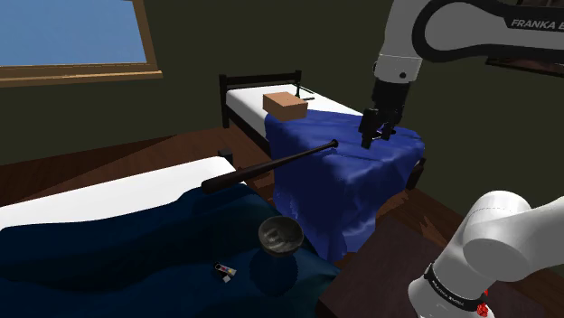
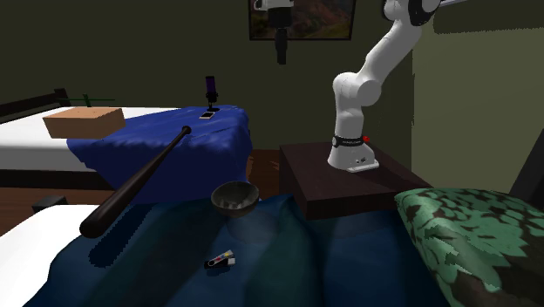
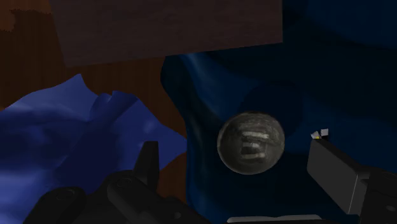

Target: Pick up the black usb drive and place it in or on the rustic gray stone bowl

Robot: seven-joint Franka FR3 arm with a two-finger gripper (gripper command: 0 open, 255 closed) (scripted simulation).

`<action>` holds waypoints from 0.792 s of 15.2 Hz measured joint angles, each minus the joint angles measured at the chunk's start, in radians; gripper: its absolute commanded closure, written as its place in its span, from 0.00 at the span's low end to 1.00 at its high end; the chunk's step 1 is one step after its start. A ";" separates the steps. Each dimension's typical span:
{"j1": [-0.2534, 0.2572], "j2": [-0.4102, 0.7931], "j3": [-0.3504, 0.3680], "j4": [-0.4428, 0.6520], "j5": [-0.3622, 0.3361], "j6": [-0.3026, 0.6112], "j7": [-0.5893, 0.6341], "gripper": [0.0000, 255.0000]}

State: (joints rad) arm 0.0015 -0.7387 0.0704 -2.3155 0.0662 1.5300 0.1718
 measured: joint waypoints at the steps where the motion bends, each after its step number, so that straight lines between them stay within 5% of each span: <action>1: 0.000 0.000 0.000 0.000 0.000 0.000 0.000 0.00; 12: 0.044 0.180 0.131 -0.113 0.065 0.308 0.101 0.00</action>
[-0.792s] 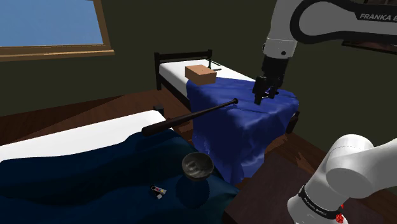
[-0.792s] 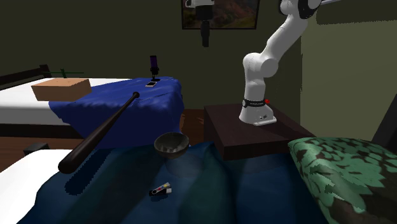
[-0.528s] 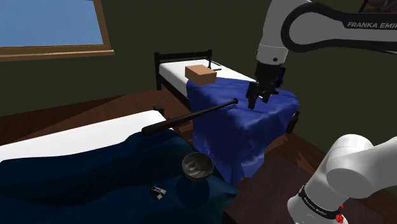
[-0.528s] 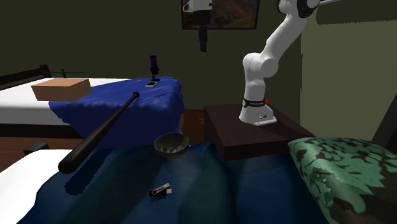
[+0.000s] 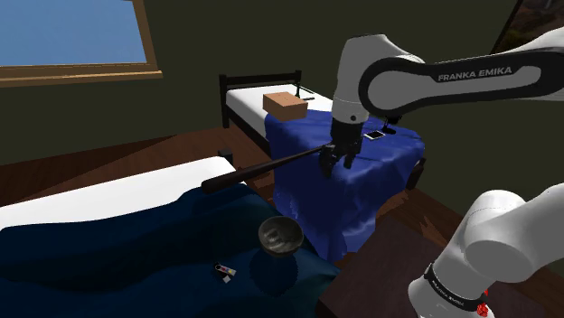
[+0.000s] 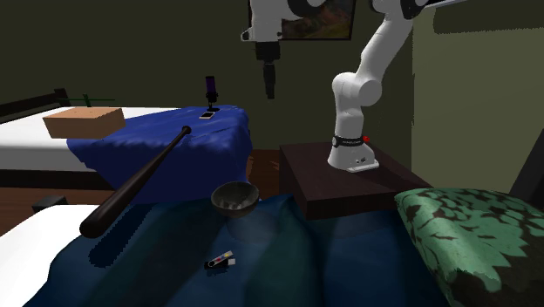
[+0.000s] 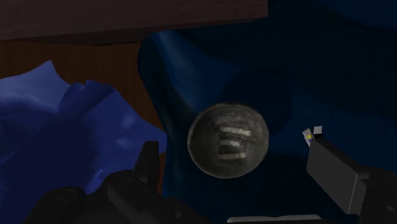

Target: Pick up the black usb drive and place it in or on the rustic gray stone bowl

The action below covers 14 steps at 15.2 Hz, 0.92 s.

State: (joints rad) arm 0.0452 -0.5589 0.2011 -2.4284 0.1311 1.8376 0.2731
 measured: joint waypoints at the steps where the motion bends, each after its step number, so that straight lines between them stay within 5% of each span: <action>1: 0.004 0.030 0.016 -0.002 0.005 0.034 0.014 0.00; 14: 0.025 0.471 0.171 0.056 -0.065 0.428 0.191 0.00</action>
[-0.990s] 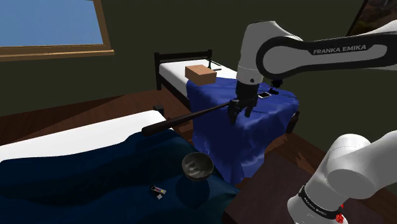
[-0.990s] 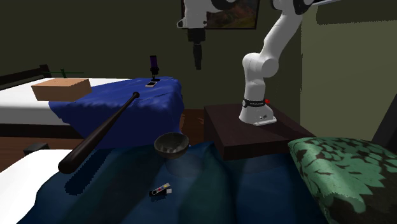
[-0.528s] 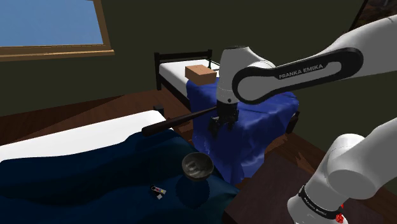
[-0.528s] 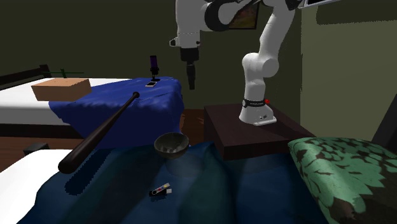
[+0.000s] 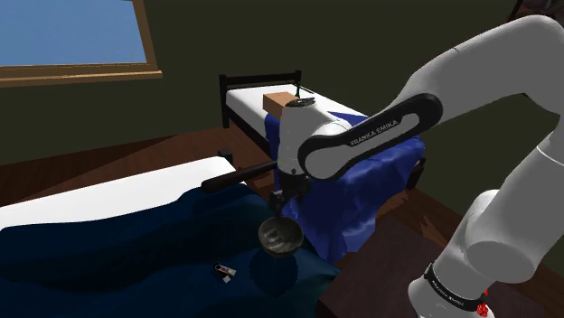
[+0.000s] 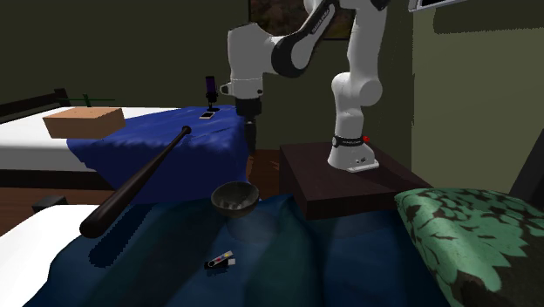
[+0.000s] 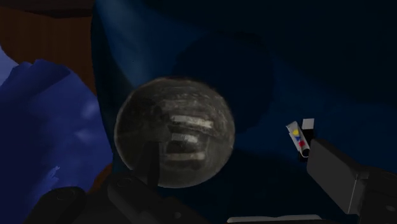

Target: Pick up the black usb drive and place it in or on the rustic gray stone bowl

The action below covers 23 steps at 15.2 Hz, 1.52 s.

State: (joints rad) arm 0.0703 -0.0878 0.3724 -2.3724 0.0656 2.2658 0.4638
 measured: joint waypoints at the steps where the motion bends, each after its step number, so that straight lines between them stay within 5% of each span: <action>1: 0.002 0.030 0.006 0.012 -0.014 0.017 0.016 0.00; 13: 0.125 0.519 -0.016 0.299 -0.278 0.191 0.262 0.00; 23: 0.283 0.907 -0.091 0.694 -0.378 0.180 0.345 0.00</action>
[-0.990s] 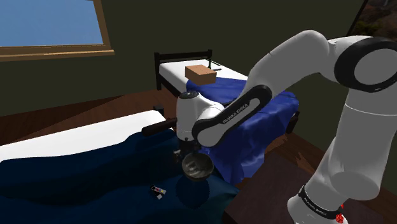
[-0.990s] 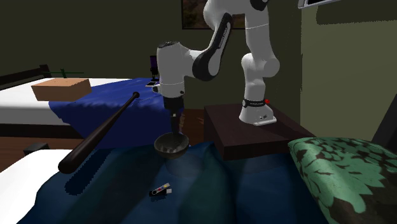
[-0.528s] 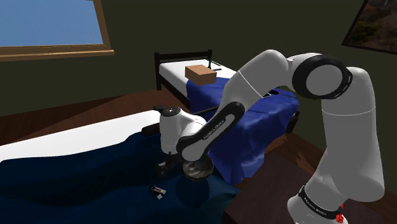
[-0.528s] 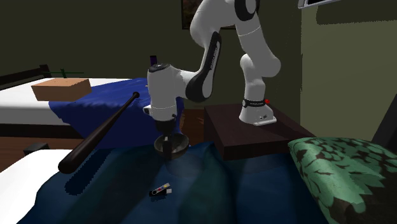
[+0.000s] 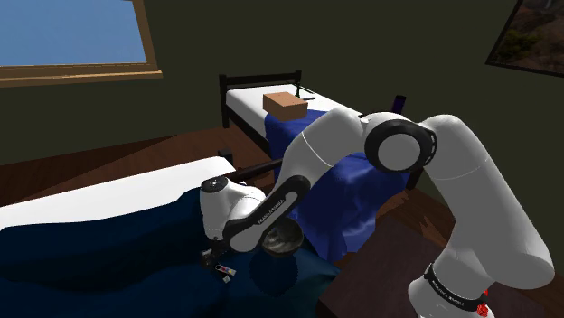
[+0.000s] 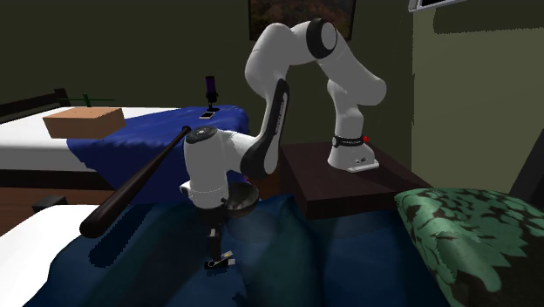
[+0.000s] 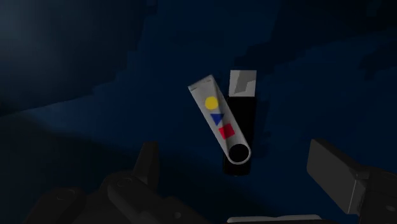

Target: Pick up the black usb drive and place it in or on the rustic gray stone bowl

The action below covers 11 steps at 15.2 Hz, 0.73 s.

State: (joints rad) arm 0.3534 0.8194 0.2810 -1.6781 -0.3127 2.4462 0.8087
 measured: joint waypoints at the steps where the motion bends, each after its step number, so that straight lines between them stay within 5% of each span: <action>1: 0.005 0.020 -0.004 0.017 -0.003 0.004 0.001 0.00; 11: 0.028 0.111 -0.027 0.064 -0.021 0.050 0.013 0.00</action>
State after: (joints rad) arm 0.3814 0.9308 0.2544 -1.6145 -0.3342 2.4961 0.8215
